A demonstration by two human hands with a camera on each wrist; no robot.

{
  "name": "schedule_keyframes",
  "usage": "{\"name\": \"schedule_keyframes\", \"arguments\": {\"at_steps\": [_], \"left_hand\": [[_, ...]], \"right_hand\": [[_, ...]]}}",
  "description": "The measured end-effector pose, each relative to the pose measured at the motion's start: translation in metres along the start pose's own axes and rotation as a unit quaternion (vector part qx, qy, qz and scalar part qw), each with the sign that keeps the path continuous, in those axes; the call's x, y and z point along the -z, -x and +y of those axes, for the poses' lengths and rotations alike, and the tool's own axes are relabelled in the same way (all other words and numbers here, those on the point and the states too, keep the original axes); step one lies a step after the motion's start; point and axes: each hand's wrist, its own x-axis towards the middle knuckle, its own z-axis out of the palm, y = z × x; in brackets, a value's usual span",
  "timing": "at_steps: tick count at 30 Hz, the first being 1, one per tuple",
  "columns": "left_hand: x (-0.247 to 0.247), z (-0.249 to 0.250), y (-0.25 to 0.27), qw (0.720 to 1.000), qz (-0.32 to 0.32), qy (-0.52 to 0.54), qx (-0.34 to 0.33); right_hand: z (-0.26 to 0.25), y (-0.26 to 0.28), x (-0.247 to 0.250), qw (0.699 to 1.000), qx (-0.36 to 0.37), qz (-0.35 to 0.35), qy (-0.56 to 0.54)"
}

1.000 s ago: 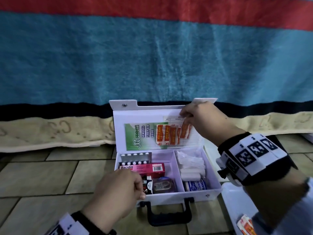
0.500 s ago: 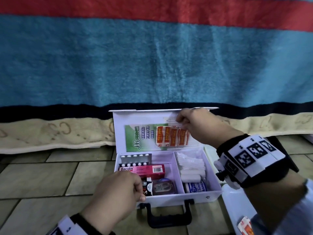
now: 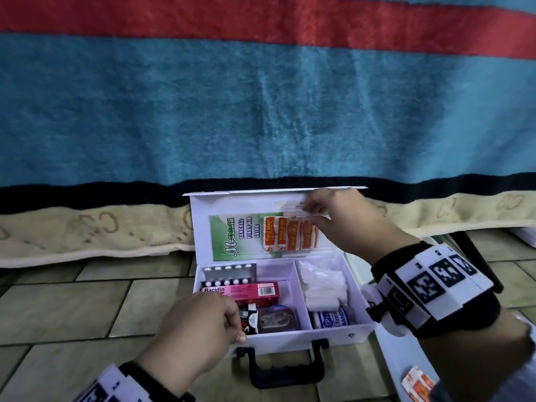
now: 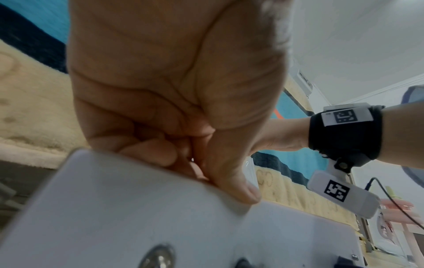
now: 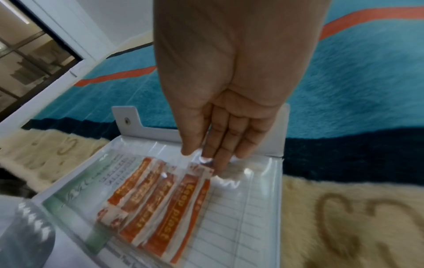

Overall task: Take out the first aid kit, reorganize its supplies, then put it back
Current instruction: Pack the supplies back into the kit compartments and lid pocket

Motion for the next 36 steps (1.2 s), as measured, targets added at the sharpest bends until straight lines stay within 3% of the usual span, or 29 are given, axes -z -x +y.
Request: {"name": "schedule_keyframes", "arguments": {"at_steps": [4,8,10,12,17,22,31,36], "left_hand": [[0.002,-0.001,-0.002,1.000,-0.014,-0.004,-0.005],[0.001,0.000,-0.001,1.000,-0.001,-0.019,-0.001],[0.002,0.000,-0.001,1.000,-0.006,-0.024,-0.002],[0.002,0.001,-0.002,1.000,-0.017,-0.022,-0.005],[0.003,0.000,-0.004,0.999,-0.031,-0.021,-0.016],[0.005,0.001,-0.007,0.998,-0.046,-0.031,-0.031],[0.004,0.001,-0.008,0.998,-0.044,-0.022,-0.034],[0.003,0.002,-0.005,0.999,-0.035,-0.030,-0.025]], "right_hand": [[0.012,0.034,0.015,0.988,0.012,0.048,-0.149],[0.048,0.076,0.030,0.979,-0.050,0.040,-0.192],[0.074,0.097,0.035,0.981,-0.116,0.019,-0.157],[0.096,0.120,0.038,0.983,-0.175,-0.029,-0.047],[0.122,0.167,0.010,0.927,-0.276,-0.212,0.139],[0.119,0.170,-0.018,0.923,-0.307,-0.193,0.129],[0.131,0.152,-0.035,0.902,-0.310,-0.211,0.213],[0.128,0.154,-0.040,0.916,-0.301,-0.173,0.204]]}}
